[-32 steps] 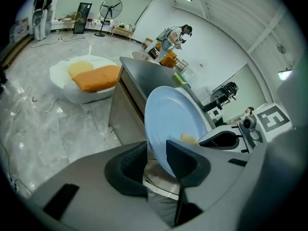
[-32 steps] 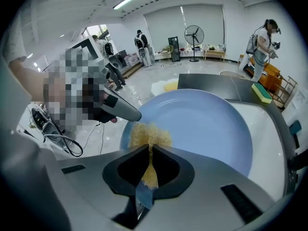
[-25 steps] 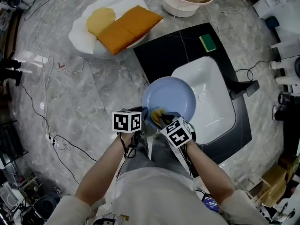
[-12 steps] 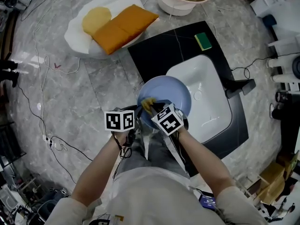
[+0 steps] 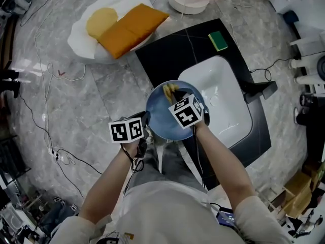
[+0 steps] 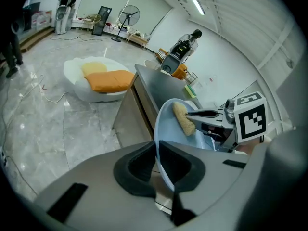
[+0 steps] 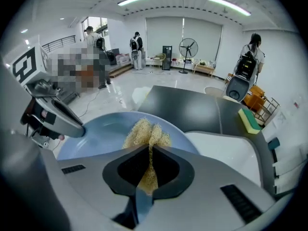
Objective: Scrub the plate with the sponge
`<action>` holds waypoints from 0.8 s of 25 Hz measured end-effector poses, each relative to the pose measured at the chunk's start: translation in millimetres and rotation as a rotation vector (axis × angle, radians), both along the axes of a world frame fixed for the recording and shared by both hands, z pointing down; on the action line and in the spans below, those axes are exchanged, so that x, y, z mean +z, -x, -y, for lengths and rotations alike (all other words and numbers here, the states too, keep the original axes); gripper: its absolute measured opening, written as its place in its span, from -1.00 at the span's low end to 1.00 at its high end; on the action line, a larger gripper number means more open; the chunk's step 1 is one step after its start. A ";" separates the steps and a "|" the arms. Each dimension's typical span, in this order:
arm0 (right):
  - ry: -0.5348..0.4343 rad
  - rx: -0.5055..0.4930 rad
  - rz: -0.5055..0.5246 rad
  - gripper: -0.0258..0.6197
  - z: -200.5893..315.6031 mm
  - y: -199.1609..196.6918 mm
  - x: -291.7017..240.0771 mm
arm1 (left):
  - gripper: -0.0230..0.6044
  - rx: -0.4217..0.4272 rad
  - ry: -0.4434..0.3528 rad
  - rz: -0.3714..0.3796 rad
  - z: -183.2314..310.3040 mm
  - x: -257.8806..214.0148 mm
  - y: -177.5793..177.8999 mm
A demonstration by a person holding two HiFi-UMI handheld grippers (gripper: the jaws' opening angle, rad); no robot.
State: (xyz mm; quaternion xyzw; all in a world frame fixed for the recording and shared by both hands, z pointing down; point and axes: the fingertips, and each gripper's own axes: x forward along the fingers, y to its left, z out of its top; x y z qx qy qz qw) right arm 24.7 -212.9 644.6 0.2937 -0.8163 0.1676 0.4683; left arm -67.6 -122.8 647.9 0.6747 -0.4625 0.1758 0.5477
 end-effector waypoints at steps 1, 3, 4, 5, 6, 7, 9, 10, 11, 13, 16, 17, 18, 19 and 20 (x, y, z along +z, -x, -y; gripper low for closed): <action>0.003 0.005 -0.015 -0.78 0.9 -8.8 -0.2 | -0.80 -0.006 -0.002 0.008 1.3 0.0 1.4; 0.020 -0.012 -0.048 -0.78 -3.8 -25.2 -0.4 | -0.81 -0.014 -0.015 0.026 5.5 -0.7 2.6; 0.029 -0.030 -0.067 -0.78 -9.2 -32.1 -0.4 | -0.82 -0.020 -0.025 0.034 7.9 -1.3 3.3; 0.037 -0.052 -0.089 -0.78 -16.0 -38.4 -0.3 | -0.83 -0.025 -0.033 0.045 9.8 -1.8 4.4; 0.043 -0.074 -0.112 -0.78 -23.4 -44.3 -0.1 | -0.83 -0.027 -0.037 0.055 10.9 -2.1 5.9; 0.048 -0.092 -0.133 -0.78 -30.8 -50.1 0.0 | -0.83 -0.028 -0.039 0.063 11.5 -2.2 7.2; 0.071 -0.111 -0.160 -0.78 -46.3 -61.1 -0.4 | -0.83 -0.036 -0.036 0.068 11.5 -1.5 9.2; 0.091 -0.115 -0.164 -0.78 -55.2 -65.4 -0.6 | -0.83 -0.045 -0.032 0.070 11.3 -0.9 10.4; 0.115 -0.121 -0.162 -0.78 -65.3 -68.1 -0.6 | -0.83 -0.053 -0.029 0.071 11.2 -0.3 11.4; 0.169 -0.148 -0.145 -0.78 -89.3 -66.9 -0.2 | -0.83 -0.068 -0.026 0.073 11.7 0.4 12.6; 0.243 -0.202 -0.092 -0.78 -128.5 -51.3 0.2 | -0.83 -0.084 -0.024 0.072 11.8 0.9 12.1; 0.263 -0.213 -0.069 -0.78 -139.6 -43.5 0.4 | -0.83 -0.085 -0.024 0.071 11.7 0.9 11.1; 0.278 -0.223 -0.047 -0.78 -148.4 -34.6 0.7 | -0.83 -0.085 -0.024 0.070 11.6 0.8 10.2; 0.282 -0.234 -0.033 -0.78 -154.7 -25.0 1.1 | -0.83 -0.085 -0.023 0.069 11.5 0.5 9.9; 0.274 -0.249 -0.028 -0.78 -158.5 -14.8 1.5 | -0.83 -0.088 -0.021 0.068 11.0 0.0 10.4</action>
